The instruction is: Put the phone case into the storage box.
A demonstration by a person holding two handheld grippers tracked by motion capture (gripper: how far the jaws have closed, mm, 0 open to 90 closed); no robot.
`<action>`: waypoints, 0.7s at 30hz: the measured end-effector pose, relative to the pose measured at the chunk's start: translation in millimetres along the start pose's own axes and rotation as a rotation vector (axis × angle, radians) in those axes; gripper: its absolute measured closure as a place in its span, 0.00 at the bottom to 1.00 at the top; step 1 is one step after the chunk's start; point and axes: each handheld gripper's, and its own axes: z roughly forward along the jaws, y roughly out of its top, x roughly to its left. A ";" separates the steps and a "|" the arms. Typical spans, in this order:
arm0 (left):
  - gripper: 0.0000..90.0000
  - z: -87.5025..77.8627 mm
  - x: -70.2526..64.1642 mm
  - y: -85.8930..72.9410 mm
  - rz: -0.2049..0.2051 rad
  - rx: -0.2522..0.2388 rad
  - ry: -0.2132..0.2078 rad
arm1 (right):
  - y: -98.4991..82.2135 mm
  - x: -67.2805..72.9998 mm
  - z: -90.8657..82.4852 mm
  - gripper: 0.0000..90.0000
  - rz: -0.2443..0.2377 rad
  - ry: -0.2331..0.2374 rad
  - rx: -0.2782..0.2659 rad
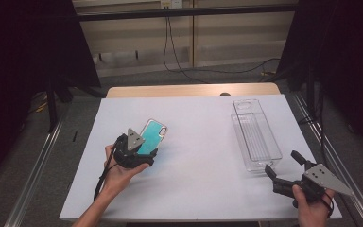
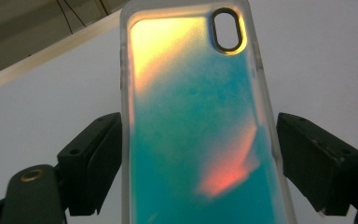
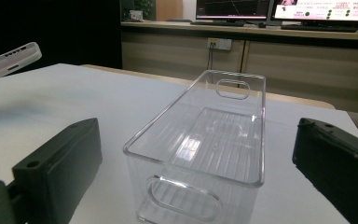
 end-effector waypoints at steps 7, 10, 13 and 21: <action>0.19 -1.5 -9.0 0.4 0.020 -0.003 -0.005 | 4.2 8.3 2.8 0.00 -0.016 0.037 0.004; 0.19 2.0 -12.6 0.5 0.025 0.008 -0.024 | 6.4 12.5 4.3 0.00 -0.023 0.059 0.000; 0.19 3.8 -15.4 0.7 0.025 0.010 -0.034 | 6.5 16.8 7.4 0.00 -0.022 0.067 0.011; 0.19 4.5 -25.7 4.2 0.040 0.006 -0.049 | 13.0 29.5 23.1 0.01 -0.034 0.090 0.029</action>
